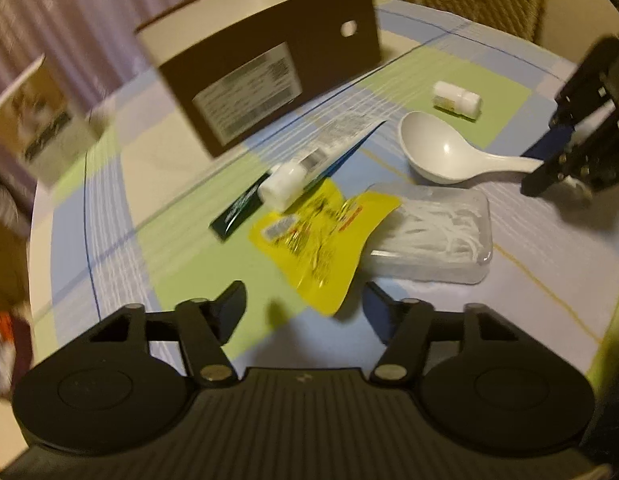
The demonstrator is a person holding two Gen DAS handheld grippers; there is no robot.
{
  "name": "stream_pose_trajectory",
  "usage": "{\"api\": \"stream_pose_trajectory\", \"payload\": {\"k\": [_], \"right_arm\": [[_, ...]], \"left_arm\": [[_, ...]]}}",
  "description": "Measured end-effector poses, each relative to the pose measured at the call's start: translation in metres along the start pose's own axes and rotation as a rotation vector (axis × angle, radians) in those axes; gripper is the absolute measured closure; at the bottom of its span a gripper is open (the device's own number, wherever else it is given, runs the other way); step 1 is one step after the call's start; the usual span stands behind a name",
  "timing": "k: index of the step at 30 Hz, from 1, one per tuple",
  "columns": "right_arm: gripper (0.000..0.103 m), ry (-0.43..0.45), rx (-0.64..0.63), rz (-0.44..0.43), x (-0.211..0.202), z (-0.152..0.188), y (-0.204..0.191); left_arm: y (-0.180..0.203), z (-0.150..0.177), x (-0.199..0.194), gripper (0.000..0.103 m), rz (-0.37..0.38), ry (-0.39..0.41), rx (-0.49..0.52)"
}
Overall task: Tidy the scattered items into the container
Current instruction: 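Grasp the white ladle handle with the right tool, then grasp the yellow snack packet with the left tool while the right tool holds the ladle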
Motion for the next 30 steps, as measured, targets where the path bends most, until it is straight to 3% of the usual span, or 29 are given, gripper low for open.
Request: {"api": "stream_pose_trajectory", "payload": {"k": [1, 3, 5, 7, 11, 17, 19, 23, 25, 30], "right_arm": [[0.079, 0.001, 0.000, 0.001, 0.000, 0.000, 0.000], [0.079, 0.003, 0.006, 0.001, -0.001, 0.001, 0.000], [0.079, 0.005, 0.007, 0.001, -0.001, 0.002, -0.001], [0.079, 0.004, 0.005, 0.002, -0.001, 0.002, -0.001], [0.079, -0.002, 0.005, 0.002, -0.001, 0.001, -0.001], [0.079, -0.009, 0.011, -0.004, 0.001, 0.002, -0.002], [0.079, -0.011, 0.010, -0.005, 0.001, 0.002, -0.004], [0.079, -0.016, 0.002, -0.003, 0.002, 0.001, -0.007], [0.079, -0.018, -0.003, -0.002, 0.003, 0.001, -0.008], [0.079, -0.012, -0.003, -0.004, 0.003, 0.001, -0.010]], "left_arm": [[0.003, -0.001, 0.003, 0.065, 0.002, 0.001, 0.009], [0.005, -0.001, 0.008, 0.079, 0.012, -0.012, 0.010], [0.001, -0.001, 0.009, 0.083, 0.005, -0.007, -0.018], [-0.009, 0.000, 0.006, 0.098, 0.032, -0.015, -0.106], [-0.046, 0.010, 0.000, 0.098, 0.169, -0.076, -0.476], [-0.094, 0.064, -0.008, 0.103, 0.370, -0.174, -1.089], [-0.101, 0.084, -0.010, 0.103, 0.411, -0.201, -1.224], [-0.098, 0.108, -0.013, 0.095, 0.349, -0.260, -1.195], [-0.095, 0.115, -0.015, 0.082, 0.313, -0.273, -1.152], [-0.099, 0.116, -0.020, 0.073, 0.215, -0.259, -0.892]]}}
Point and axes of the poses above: each gripper's, at about its wrist camera, not at the fingertips, and x roughly the way its jaws point, y to its right, z to its underside, the point moved 10 cm from there along x, roughly the way its jaws point, and after that the axes turned 11 degrees about -z, right-handed, at the moved point
